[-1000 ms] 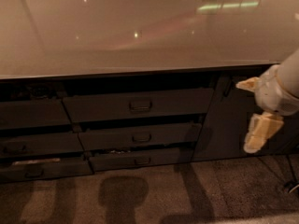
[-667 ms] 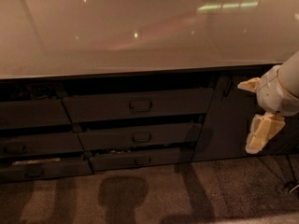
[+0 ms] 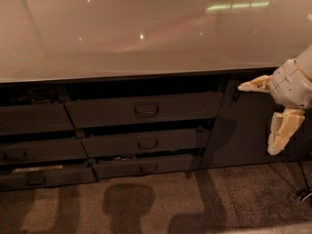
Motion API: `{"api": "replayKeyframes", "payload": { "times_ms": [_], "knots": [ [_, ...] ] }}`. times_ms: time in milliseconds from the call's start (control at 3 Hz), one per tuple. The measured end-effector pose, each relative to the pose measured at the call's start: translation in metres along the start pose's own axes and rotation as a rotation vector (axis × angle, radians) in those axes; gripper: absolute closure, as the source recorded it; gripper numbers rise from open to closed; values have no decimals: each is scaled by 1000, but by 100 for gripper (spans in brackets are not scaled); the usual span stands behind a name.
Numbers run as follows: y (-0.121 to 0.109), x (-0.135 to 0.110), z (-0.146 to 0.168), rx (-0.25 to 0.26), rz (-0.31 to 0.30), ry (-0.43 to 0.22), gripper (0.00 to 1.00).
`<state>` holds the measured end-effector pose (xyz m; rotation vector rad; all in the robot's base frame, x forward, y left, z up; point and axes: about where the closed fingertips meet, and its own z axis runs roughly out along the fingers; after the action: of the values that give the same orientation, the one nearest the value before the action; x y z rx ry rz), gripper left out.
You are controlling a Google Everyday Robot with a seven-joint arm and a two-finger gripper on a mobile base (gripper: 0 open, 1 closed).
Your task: Open top drawer
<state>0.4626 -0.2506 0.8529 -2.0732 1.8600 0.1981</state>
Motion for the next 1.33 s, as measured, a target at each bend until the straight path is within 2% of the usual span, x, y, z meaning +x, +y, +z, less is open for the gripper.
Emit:
{"api": "replayKeyframes", "payload": {
  "times_ms": [333, 667, 1333],
  "knots": [
    [1, -2, -6, -12, -73, -9, 0],
    [1, -2, -6, -12, -73, -9, 0],
    [-7, -12, -12, 63, -123, 78, 0]
  ]
}}
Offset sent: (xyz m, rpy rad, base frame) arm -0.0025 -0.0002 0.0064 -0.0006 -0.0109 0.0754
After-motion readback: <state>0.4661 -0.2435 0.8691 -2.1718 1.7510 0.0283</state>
